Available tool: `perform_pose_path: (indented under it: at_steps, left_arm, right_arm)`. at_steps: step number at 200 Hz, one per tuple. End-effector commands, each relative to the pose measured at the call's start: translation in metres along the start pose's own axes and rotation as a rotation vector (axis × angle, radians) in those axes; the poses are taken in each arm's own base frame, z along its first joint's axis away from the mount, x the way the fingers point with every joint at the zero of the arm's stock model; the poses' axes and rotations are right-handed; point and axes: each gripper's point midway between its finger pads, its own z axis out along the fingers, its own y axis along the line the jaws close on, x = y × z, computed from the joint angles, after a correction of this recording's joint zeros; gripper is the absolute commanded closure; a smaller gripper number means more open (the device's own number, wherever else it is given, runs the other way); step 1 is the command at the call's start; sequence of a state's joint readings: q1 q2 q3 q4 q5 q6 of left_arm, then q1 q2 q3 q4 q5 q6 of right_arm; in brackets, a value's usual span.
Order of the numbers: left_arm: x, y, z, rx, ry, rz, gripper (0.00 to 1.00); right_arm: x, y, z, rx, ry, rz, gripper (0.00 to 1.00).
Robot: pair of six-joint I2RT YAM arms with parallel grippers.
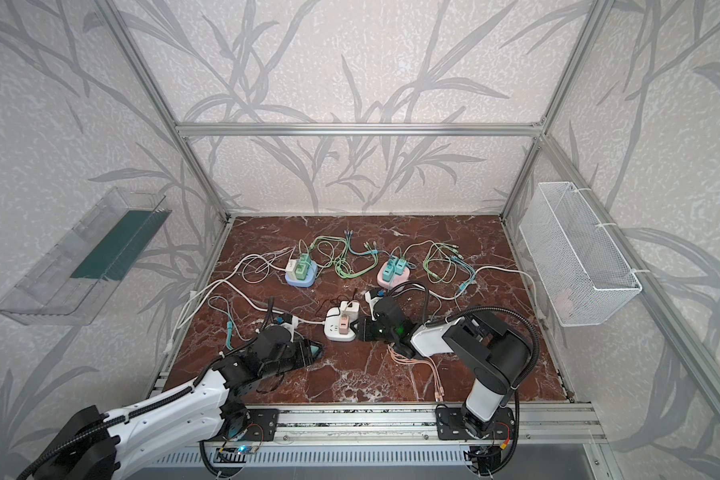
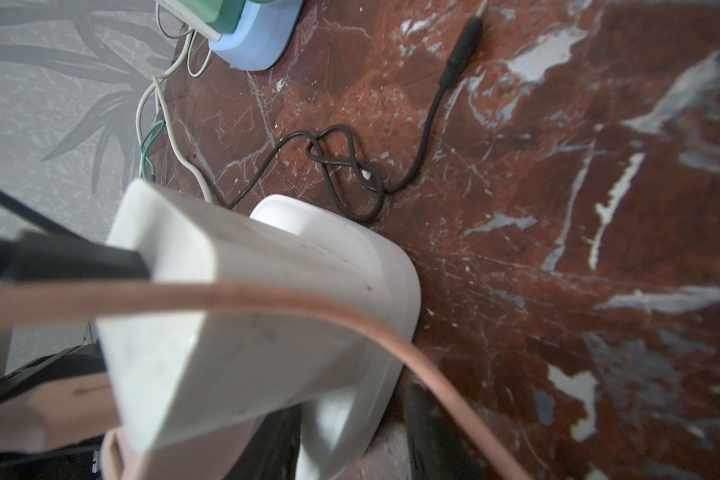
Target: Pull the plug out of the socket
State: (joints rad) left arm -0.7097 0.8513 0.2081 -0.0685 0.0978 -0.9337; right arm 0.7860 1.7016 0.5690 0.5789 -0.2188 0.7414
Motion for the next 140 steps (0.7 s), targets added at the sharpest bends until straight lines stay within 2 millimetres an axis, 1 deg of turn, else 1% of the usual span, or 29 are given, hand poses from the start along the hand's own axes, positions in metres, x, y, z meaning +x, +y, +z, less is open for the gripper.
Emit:
perform_pose_path:
  at_steps: [1, 22, 65, 112, 140]
  left_arm:
    - [-0.002, 0.018, -0.007, -0.093, -0.017, -0.025, 0.34]
    - [-0.002, 0.031, -0.014, -0.166, -0.022, -0.033, 0.29]
    - [-0.006, 0.041, -0.026, -0.253, -0.027, -0.040, 0.28]
    - [-0.011, 0.040, -0.033, -0.312, -0.017, -0.034, 0.28]
    - [-0.018, 0.031, -0.035, -0.297, -0.024, -0.024, 0.29]
  right_arm:
    - [0.023, -0.024, 0.000, 0.072, 0.070, 0.024, 0.58]
    - [0.024, -0.024, 0.000, 0.073, 0.070, 0.024, 0.58]
    - [0.024, -0.024, 0.000, 0.069, 0.075, 0.029, 0.58]
    - [0.024, -0.023, 0.000, 0.066, 0.075, 0.028, 0.57]
    - [0.024, -0.023, -0.001, 0.067, 0.075, 0.026, 0.57]
